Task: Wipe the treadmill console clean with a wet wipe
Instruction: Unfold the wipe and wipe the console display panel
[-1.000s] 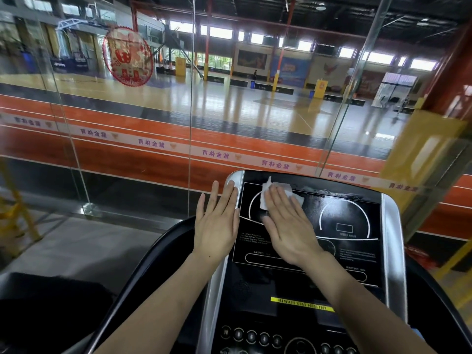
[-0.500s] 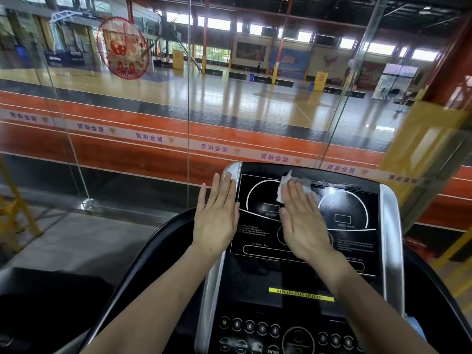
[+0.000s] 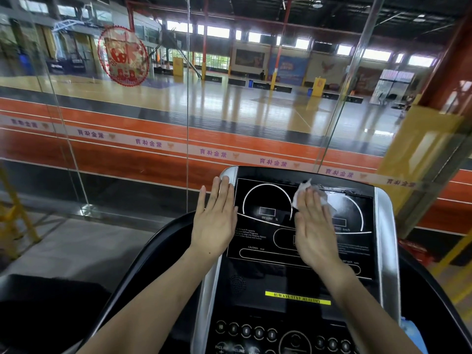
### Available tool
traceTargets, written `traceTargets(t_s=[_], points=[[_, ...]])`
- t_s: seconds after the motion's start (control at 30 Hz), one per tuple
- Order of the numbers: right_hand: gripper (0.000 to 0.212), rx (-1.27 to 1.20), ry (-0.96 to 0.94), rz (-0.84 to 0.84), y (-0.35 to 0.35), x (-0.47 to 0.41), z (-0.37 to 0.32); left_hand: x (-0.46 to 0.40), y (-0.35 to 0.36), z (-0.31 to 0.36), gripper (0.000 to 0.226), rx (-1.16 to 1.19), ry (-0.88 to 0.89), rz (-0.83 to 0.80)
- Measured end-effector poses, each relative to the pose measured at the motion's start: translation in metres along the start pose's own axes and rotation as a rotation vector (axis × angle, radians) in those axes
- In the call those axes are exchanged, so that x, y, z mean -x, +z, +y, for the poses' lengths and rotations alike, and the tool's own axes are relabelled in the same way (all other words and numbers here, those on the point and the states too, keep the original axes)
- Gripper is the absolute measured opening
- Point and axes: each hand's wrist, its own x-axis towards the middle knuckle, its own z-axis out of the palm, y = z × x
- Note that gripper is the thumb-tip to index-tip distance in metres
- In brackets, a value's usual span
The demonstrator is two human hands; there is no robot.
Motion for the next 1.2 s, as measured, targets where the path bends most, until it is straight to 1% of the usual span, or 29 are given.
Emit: traceTargets(t_s=[0.07, 0.17, 0.23, 0.33, 0.4, 0.47, 0.57, 0.6, 0.67, 0.73, 0.77, 0.83, 0.93, 1.0, 1.07, 1.13, 1.2], points=[[0.068, -0.016, -0.032, -0.009, 0.007, -0.008, -0.027, -0.001, 0.0, 0.0, 0.058, -0.007, 0.009, -0.003], [0.067, -0.027, -0.211, -0.073, 0.019, -0.018, -0.074, -0.003, 0.001, 0.0, 0.059, -0.015, 0.018, -0.009], [0.066, -0.009, -0.267, -0.105, 0.019, -0.018, -0.083, -0.003, 0.0, 0.0, 0.06, -0.027, 0.028, -0.015], [0.065, 0.032, -0.225, -0.088, 0.005, -0.012, -0.043, -0.004, -0.005, 0.0, 0.061, -0.036, 0.035, -0.024], [0.066, 0.061, -0.124, -0.016, -0.007, -0.005, -0.001, -0.006, -0.01, 0.003, 0.061, -0.014, 0.04, -0.041], [0.068, 0.067, -0.003, 0.034, -0.015, 0.002, 0.027, -0.011, -0.014, 0.01, 0.061, 0.009, 0.058, -0.058], [0.072, 0.041, 0.108, 0.057, -0.014, 0.001, 0.014, -0.019, -0.016, 0.023, 0.061, 0.023, 0.085, -0.084], [0.073, 0.032, 0.095, 0.054, -0.012, -0.001, 0.001, -0.021, -0.016, 0.025, 0.061, 0.021, 0.087, -0.087], [0.072, 0.021, -0.017, 0.012, -0.003, -0.002, -0.024, -0.024, -0.016, 0.027, 0.06, 0.01, 0.09, -0.092], [0.07, 0.034, -0.112, -0.042, 0.0, -0.001, -0.03, -0.026, -0.017, 0.03, 0.061, -0.015, 0.123, -0.103], [0.07, 0.042, -0.121, -0.057, -0.003, -0.001, -0.024, -0.026, -0.017, 0.033, 0.061, -0.032, 0.152, -0.11], [0.071, 0.064, -0.081, -0.039, -0.013, 0.001, 0.003, -0.029, -0.018, 0.039, 0.061, -0.051, 0.194, -0.13], [0.075, 0.089, 0.061, 0.031, -0.032, 0.011, 0.046, -0.036, -0.019, 0.051, 0.062, -0.018, 0.2, -0.157], [0.079, 0.073, 0.136, 0.044, -0.038, 0.012, 0.054, -0.041, -0.021, 0.058, 0.063, -0.008, 0.206, -0.182], [0.081, 0.02, 0.188, 0.038, -0.035, 0.007, 0.042, -0.047, -0.023, 0.06, 0.065, 0.008, 0.206, -0.217], [0.081, -0.013, 0.158, 0.026, -0.029, 0.002, 0.02, -0.052, -0.024, 0.061, 0.068, 0.029, 0.203, -0.237], [0.081, -0.019, 0.031, -0.017, -0.019, 0.003, -0.003, -0.058, -0.026, 0.063, 0.073, 0.032, 0.224, -0.246]])
